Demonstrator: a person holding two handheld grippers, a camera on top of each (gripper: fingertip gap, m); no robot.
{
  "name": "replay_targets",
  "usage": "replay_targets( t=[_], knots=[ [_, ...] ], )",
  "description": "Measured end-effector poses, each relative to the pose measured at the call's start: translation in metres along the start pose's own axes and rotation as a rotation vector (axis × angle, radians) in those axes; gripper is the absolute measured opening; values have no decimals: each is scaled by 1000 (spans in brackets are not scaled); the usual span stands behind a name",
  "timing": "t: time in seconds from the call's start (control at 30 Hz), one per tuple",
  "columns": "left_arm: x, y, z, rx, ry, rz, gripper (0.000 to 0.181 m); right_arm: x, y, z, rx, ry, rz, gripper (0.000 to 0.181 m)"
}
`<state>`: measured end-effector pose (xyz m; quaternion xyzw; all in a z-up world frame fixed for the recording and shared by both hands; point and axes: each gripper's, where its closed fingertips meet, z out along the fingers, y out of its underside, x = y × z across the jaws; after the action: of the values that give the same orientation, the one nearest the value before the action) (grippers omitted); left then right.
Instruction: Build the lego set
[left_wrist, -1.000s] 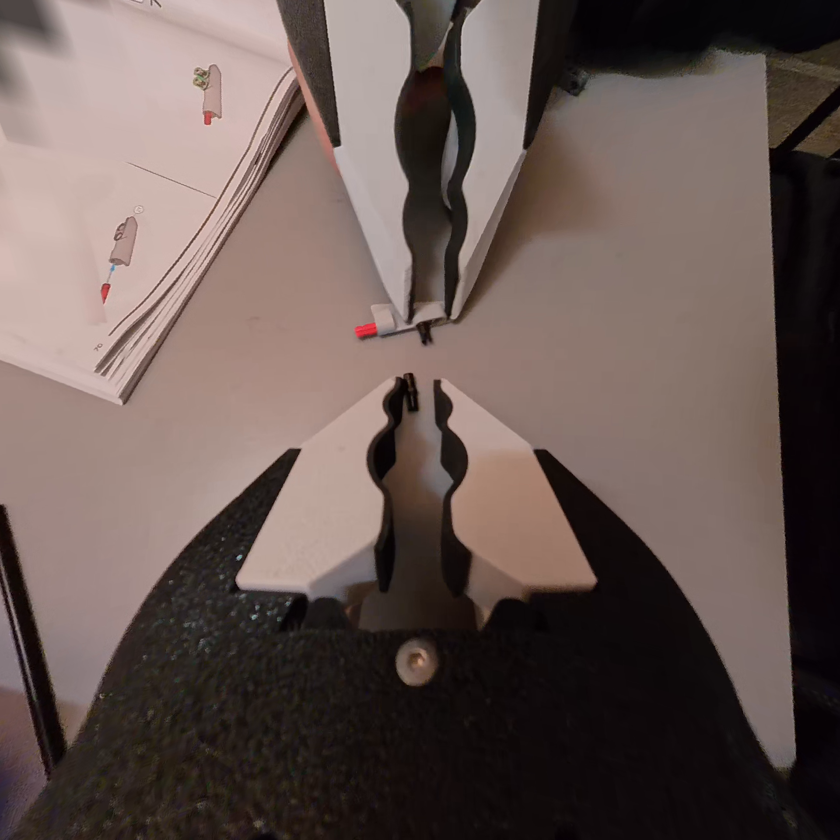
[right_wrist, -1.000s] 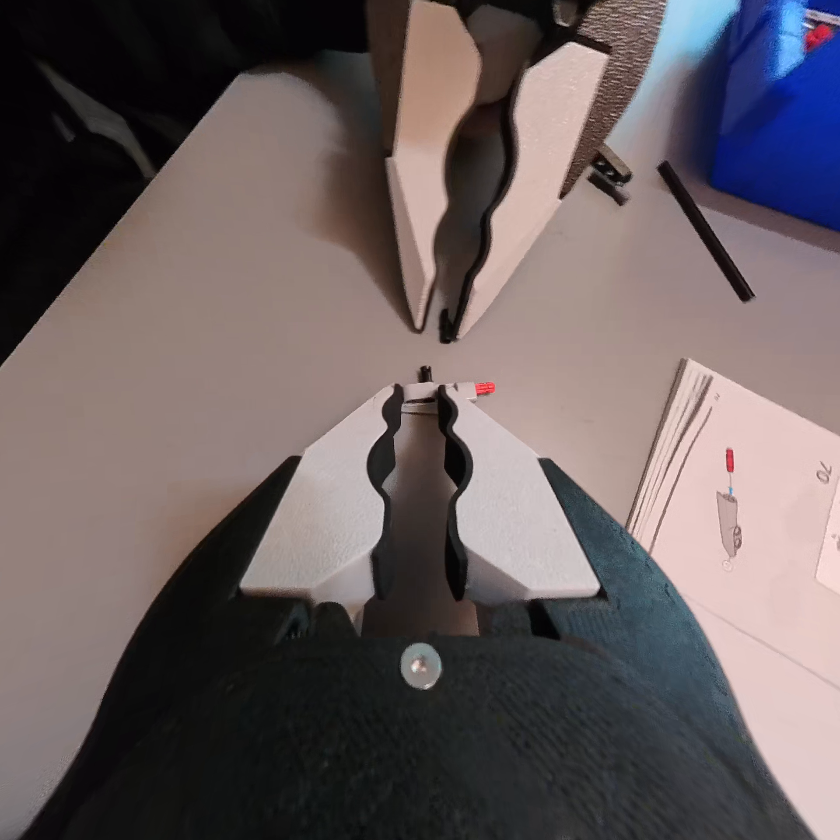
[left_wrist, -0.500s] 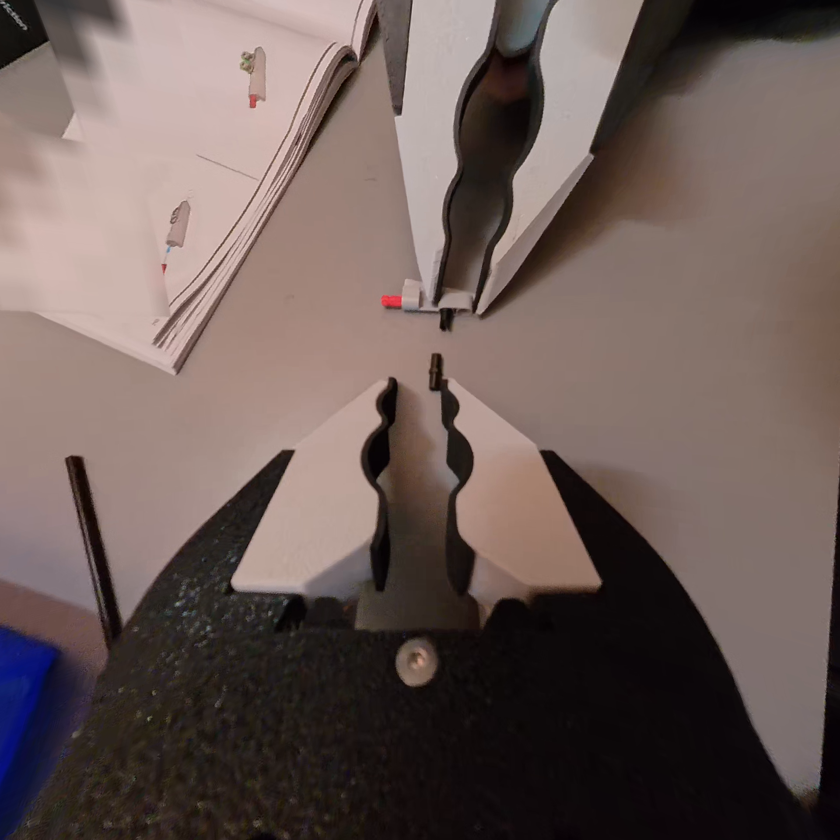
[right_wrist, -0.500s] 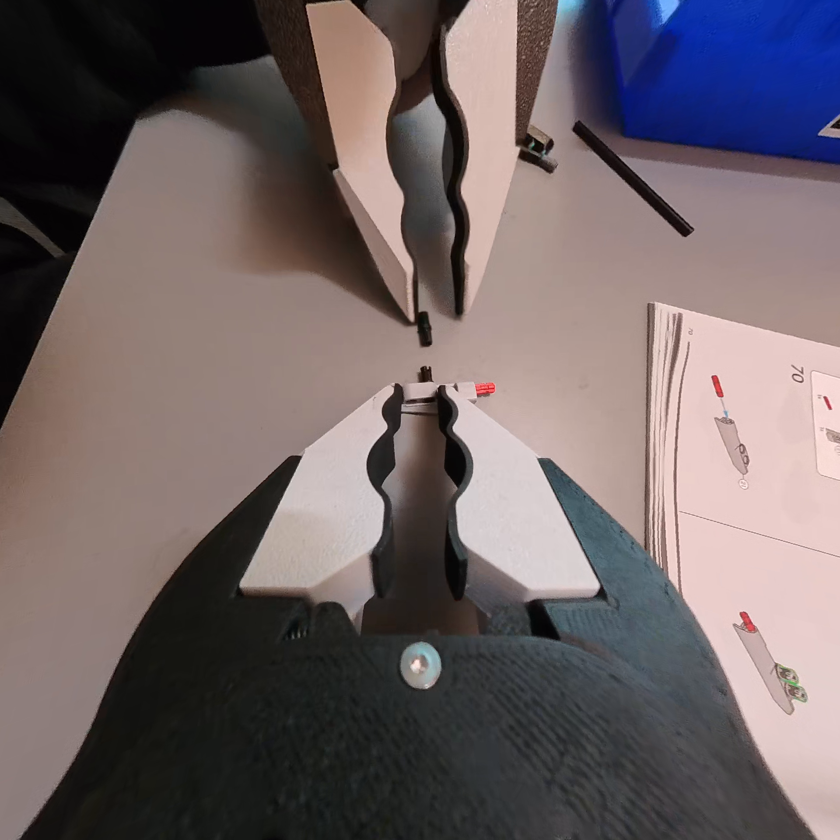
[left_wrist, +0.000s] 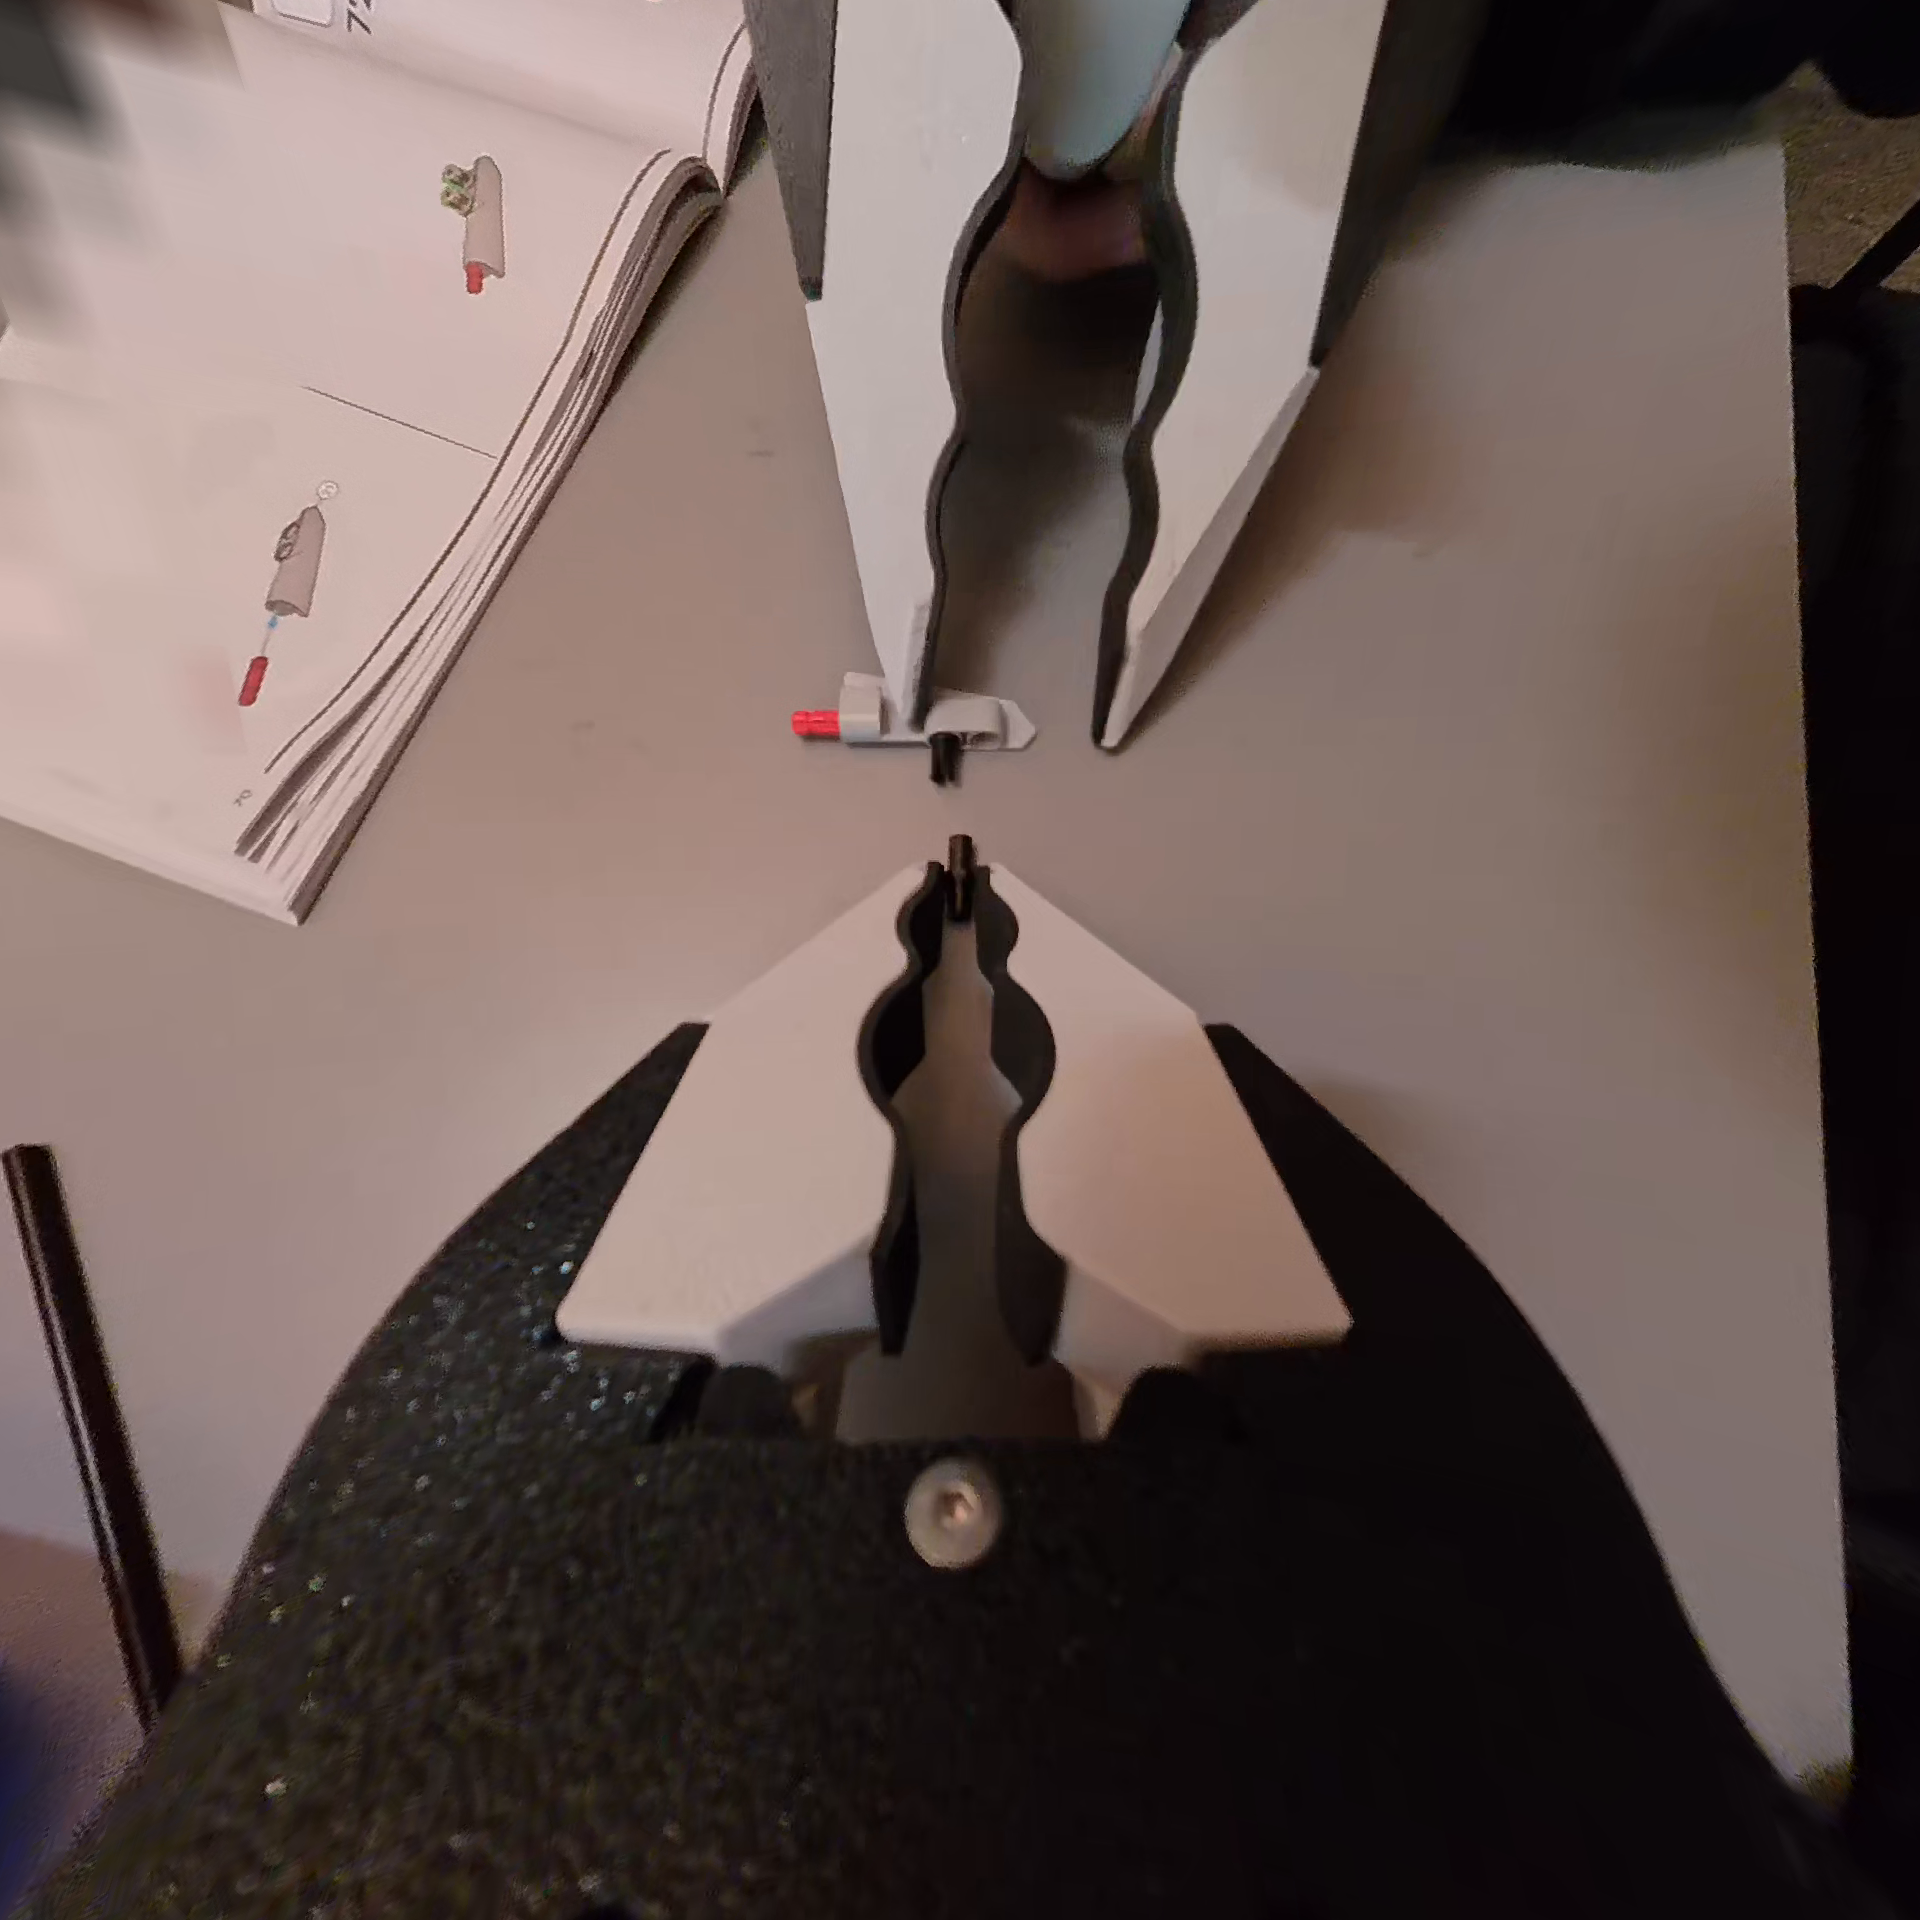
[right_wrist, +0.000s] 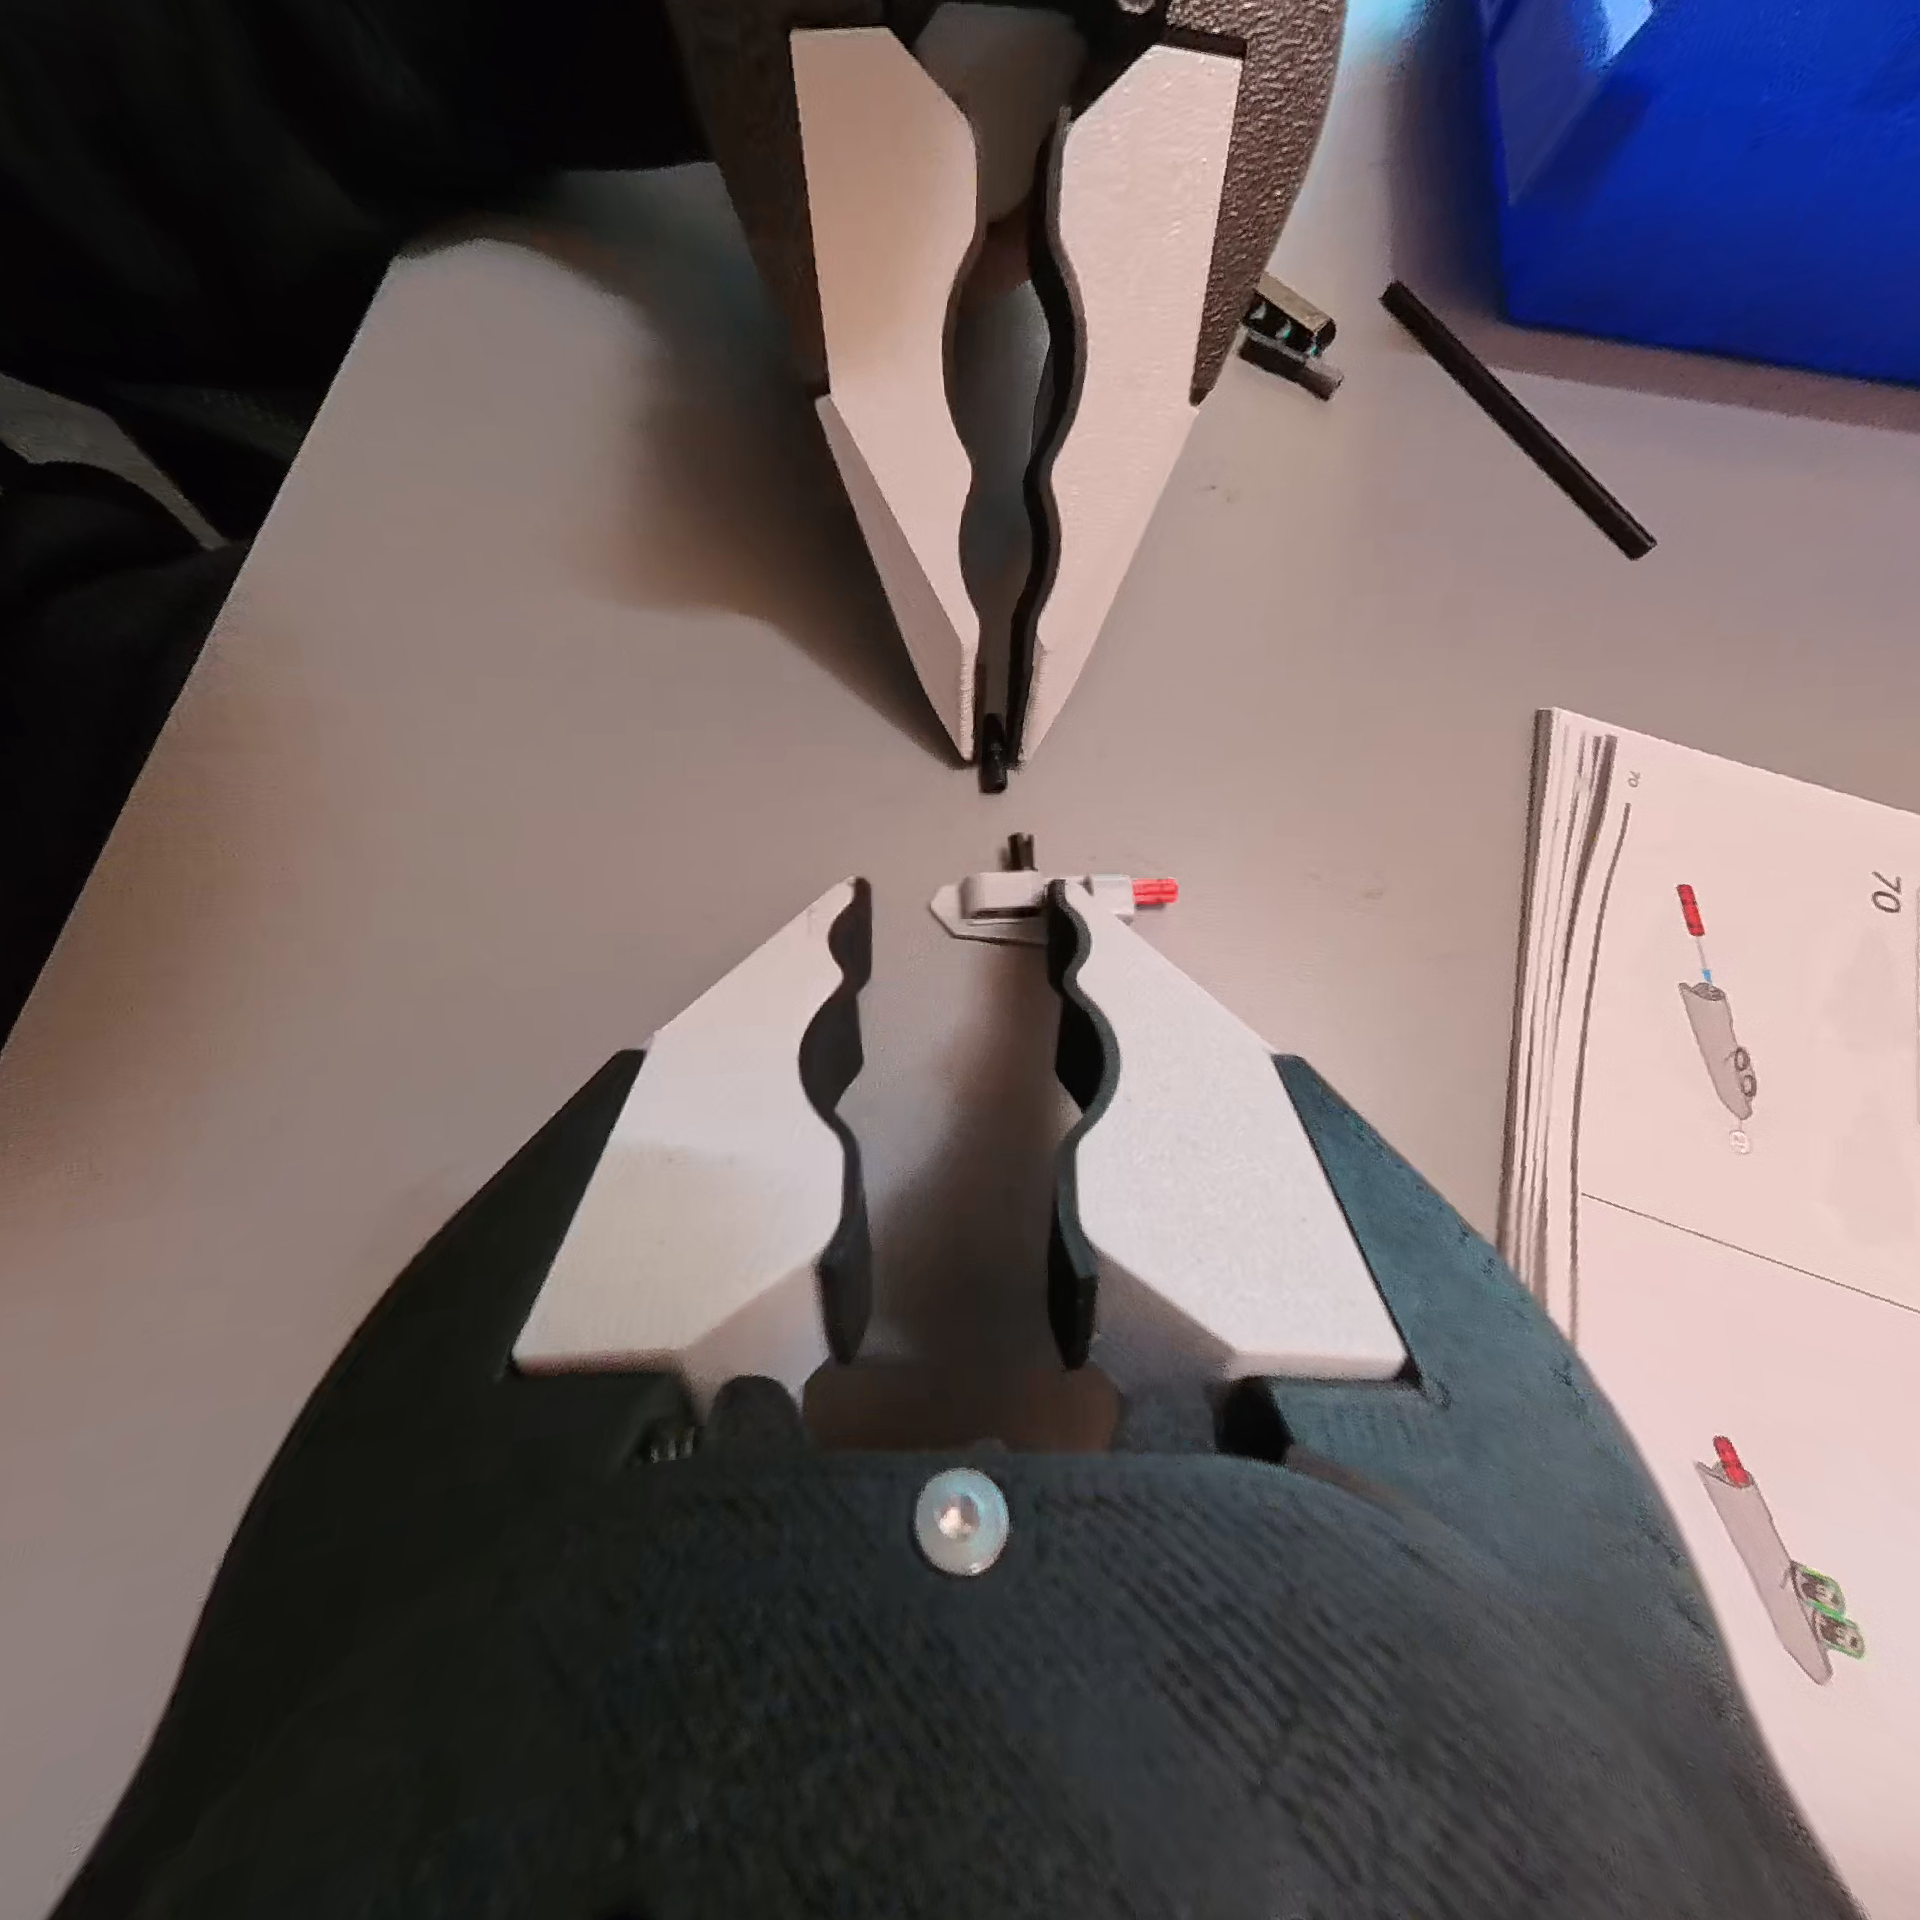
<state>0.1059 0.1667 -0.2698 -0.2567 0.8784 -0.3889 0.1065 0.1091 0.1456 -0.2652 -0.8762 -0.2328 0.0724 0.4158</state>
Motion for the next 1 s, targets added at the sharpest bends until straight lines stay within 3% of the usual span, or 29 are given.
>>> replay_targets(
  t=[0.43, 1.0],
  knots=[
    [2, 0, 0, 1, 10, 36, 2, 1, -2, -3, 25, -44, -36, 13],
    [10, -9, 9, 2, 29, 120, 2, -2, -2, 1, 6, 2, -49, 14]
  ],
)
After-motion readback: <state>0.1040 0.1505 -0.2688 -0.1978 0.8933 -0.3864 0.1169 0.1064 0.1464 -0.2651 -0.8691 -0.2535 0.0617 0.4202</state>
